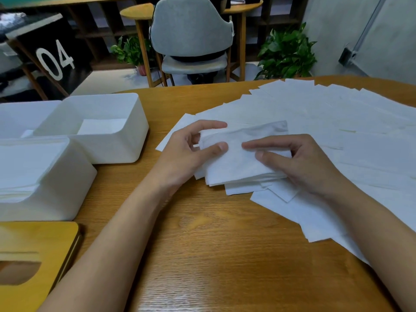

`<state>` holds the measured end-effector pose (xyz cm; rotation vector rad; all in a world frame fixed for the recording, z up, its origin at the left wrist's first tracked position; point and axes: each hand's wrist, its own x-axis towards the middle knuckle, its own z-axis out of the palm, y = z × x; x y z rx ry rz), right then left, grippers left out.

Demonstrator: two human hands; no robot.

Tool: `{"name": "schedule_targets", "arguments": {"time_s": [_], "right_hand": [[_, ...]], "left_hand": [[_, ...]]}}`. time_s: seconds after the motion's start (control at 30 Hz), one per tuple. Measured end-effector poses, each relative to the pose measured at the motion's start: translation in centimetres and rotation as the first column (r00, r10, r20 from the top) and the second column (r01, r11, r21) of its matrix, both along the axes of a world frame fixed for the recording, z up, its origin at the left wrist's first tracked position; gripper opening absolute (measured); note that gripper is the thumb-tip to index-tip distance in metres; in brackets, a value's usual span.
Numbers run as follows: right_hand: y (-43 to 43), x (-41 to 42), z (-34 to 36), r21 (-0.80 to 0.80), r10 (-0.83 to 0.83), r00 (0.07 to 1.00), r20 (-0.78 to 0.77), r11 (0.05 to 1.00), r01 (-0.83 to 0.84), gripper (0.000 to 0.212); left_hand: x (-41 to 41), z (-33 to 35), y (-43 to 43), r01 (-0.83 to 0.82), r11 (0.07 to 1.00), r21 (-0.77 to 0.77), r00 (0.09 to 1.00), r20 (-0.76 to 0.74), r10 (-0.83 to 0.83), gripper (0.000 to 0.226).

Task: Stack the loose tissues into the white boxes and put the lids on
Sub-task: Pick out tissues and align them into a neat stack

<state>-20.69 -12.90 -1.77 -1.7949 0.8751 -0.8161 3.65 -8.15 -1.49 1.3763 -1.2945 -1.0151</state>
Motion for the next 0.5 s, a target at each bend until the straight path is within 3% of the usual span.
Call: {"name": "schedule_targets", "arguments": {"time_s": [0.07, 0.13, 0.23, 0.5], "right_hand": [[-0.2, -0.1, -0.1, -0.036, -0.078, 0.997, 0.015, 0.996, 0.079, 0.024], [-0.5, -0.3, -0.2, -0.055, -0.163, 0.986, 0.044, 0.985, 0.165, 0.026], [-0.7, -0.3, -0.2, -0.075, -0.241, 0.968, 0.066, 0.966, 0.245, 0.027], [-0.8, -0.2, -0.6, -0.065, -0.264, 0.963, 0.064, 0.961, 0.268, 0.029]], "left_hand": [[0.6, -0.5, -0.4, -0.108, 0.991, -0.075, 0.987, 0.109, 0.116, 0.032], [1.6, -1.5, -0.9, -0.213, 0.964, -0.160, 0.908, 0.331, 0.256, 0.036], [2.4, -2.5, -1.1, -0.203, 0.969, -0.141, 0.800, 0.546, 0.247, 0.044], [2.6, -2.8, -1.5, -0.208, 0.955, -0.211, 0.708, 0.641, 0.296, 0.033]]}}
